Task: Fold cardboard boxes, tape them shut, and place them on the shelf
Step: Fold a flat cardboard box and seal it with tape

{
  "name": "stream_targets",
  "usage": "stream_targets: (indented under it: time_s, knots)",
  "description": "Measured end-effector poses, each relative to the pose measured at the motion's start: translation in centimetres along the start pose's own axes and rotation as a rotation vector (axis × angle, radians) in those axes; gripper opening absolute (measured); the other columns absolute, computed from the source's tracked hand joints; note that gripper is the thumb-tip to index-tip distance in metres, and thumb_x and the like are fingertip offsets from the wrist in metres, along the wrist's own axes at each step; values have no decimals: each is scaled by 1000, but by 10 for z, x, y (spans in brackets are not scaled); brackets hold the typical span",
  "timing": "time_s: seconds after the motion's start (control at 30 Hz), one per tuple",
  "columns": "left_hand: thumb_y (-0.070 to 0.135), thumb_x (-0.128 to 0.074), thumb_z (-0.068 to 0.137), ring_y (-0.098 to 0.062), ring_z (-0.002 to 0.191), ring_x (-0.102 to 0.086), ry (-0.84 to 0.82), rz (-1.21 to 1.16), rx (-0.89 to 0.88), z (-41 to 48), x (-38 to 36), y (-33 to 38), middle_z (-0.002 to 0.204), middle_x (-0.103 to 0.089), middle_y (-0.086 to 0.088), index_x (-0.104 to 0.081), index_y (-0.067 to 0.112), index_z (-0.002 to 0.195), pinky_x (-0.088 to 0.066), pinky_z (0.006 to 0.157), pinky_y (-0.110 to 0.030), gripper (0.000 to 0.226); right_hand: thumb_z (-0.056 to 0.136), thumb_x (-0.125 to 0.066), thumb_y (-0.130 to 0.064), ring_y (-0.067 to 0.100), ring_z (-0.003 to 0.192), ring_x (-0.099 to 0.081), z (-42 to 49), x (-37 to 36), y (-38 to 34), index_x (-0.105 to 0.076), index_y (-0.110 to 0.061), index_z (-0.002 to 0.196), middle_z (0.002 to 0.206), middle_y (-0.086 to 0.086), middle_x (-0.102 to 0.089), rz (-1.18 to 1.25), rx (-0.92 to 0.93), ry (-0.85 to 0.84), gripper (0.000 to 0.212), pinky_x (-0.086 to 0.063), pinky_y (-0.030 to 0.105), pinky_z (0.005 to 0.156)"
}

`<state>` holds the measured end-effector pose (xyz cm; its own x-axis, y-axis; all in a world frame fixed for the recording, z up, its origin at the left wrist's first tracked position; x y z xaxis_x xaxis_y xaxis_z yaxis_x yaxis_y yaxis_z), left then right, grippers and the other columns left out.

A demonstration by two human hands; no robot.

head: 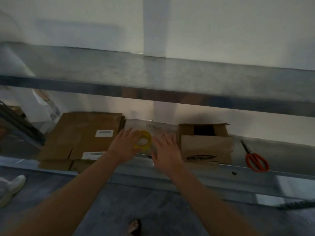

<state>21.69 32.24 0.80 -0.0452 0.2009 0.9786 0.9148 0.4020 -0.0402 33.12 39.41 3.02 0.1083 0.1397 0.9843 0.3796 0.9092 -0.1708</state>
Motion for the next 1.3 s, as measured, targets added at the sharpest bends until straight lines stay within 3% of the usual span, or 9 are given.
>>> stream_targets:
  time_s: [0.17,0.37,0.47,0.57,0.73,0.87,0.93,1.17,1.3]
  knots:
    - [66,-1,81,-26,148,-9,-63,-30,-108,13,-46,-25,160,-15,-1,-15,28,152,-7,119,-43,82,96,-50,-44,30,148,-20,14,-71,15,-35,-14,149,156,10,-34,169,-321,-135,63,-17,41,121]
    - [63,11,71,-25,148,5,-136,-7,-237,27,-79,-29,161,5,-2,-9,25,153,2,118,-42,93,90,-59,-48,26,132,-45,16,-100,29,-60,-21,125,133,2,-54,229,-505,-89,44,-43,34,97]
    - [51,-23,94,-26,148,-5,-106,-73,-280,40,-86,-29,160,-14,-2,-25,23,150,1,118,-43,63,90,-59,-43,19,121,-47,21,-107,29,-64,-25,105,119,-4,-54,270,-541,-84,24,-41,30,85]
    - [28,-57,90,-30,141,-31,-30,-151,-303,49,-85,-28,138,-52,-7,-53,17,131,-16,116,-47,42,91,-60,-31,22,114,-48,25,-112,36,-68,-21,97,111,-1,-56,318,-583,-28,13,-42,30,86]
    - [27,-77,74,-24,115,-60,16,-160,-329,51,-78,-26,101,-68,2,-65,23,99,-43,102,-40,28,98,-51,-26,20,96,-52,25,-102,29,-58,-20,91,93,-1,-58,374,-581,-33,11,-38,30,69]
    - [42,-26,91,-26,115,-53,15,-339,-352,36,-49,-26,119,-60,-7,-57,14,117,-32,105,-36,49,100,-48,-27,15,75,-49,23,-70,23,-55,-23,92,82,-8,-51,440,-555,-45,11,-34,26,63]
    - [46,-21,91,-19,115,-46,33,-386,-363,28,-28,-22,124,-54,-5,-51,13,128,-33,104,-34,57,101,-46,-28,14,75,-51,24,-53,19,-54,-21,96,83,-6,-53,442,-513,-72,12,-38,27,65]
    - [82,-29,78,-1,111,-35,145,-590,-271,9,55,-8,124,-44,15,-41,42,127,-36,93,-25,64,100,-48,-31,12,85,-59,16,30,26,-57,-25,99,93,-5,-62,405,-360,-19,11,-53,30,79]
    - [64,-59,75,5,102,-44,279,-735,-195,-2,112,23,107,-48,24,-51,43,112,-37,82,-19,43,99,-54,-35,5,86,-57,-4,78,61,-62,-26,100,96,-7,-64,465,-324,7,12,-51,27,85]
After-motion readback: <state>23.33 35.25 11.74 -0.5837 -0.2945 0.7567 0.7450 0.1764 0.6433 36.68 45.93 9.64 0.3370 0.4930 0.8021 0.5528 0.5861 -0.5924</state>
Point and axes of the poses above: each hand's wrist, its own z-axis towards the middle knuckle, its own x-axis out of the back of the hand, y = z × x, the point moved 10 cm from there along z, towards the middle knuckle
